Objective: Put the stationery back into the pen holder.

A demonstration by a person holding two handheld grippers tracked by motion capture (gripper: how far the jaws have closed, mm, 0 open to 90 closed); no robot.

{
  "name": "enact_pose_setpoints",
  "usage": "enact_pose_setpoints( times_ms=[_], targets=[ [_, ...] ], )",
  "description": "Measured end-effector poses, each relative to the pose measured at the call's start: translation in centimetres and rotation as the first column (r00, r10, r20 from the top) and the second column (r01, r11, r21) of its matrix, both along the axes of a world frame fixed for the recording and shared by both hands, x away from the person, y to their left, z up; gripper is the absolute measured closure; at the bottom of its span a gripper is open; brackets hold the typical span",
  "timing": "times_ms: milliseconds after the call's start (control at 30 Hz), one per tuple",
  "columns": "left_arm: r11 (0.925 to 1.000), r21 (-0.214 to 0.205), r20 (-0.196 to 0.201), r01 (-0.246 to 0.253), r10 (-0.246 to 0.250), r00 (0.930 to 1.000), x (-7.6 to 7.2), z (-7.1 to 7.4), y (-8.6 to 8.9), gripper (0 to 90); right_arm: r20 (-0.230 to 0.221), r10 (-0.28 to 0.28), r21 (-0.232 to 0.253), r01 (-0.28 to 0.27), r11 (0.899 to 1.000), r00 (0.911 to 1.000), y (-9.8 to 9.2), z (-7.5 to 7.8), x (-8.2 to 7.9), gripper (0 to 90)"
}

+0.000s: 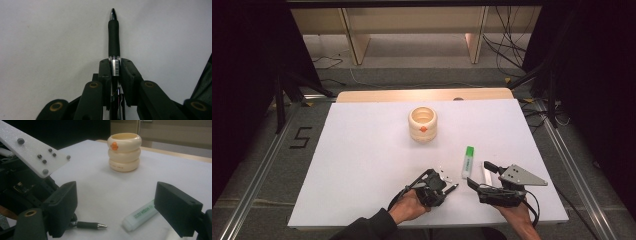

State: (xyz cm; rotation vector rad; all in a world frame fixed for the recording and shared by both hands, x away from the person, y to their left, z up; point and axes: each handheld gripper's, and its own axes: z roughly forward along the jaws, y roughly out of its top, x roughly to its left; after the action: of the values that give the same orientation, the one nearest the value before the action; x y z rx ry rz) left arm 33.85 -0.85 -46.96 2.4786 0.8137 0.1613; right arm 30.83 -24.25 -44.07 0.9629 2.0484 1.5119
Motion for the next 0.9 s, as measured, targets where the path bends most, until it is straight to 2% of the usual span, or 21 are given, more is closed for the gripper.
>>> enact_pose_setpoints(
  times_ms=[100,500,600,767,900],
  targets=[
    [0.9999,-0.005,0.004,0.009,-0.009,0.9999,0.1,0.3,0.2,78.6,0.001,-0.001,0.000,0.001,1.000,1.0000,0.0,0.0,0.0,19.7],
    [0.9943,-0.104,0.027,-0.021,0.024,0.9994,1.2,2.0,2.2,78.8,0.001,-0.003,0.002,0.003,1.000,1.0000,-0.1,0.0,0.0,19.7],
    [0.9896,-0.139,0.043,-0.038,0.045,0.9981,1.3,2.5,2.7,78.8,0.001,-0.001,0.000,0.001,1.000,1.0000,0.0,0.0,0.0,19.7],
    [0.9827,-0.173,0.073,-0.066,0.080,0.9941,1.9,3.3,3.8,78.7,0.000,-0.001,0.001,0.001,1.000,1.0000,0.0,0.0,0.0,19.7],
    [0.9745,-0.205,0.096,-0.092,0.113,0.9889,2.3,4.0,4.7,78.7,0.001,0.001,0.002,-0.001,1.000,1.0000,0.0,0.0,0.0,19.6]
  ],
)
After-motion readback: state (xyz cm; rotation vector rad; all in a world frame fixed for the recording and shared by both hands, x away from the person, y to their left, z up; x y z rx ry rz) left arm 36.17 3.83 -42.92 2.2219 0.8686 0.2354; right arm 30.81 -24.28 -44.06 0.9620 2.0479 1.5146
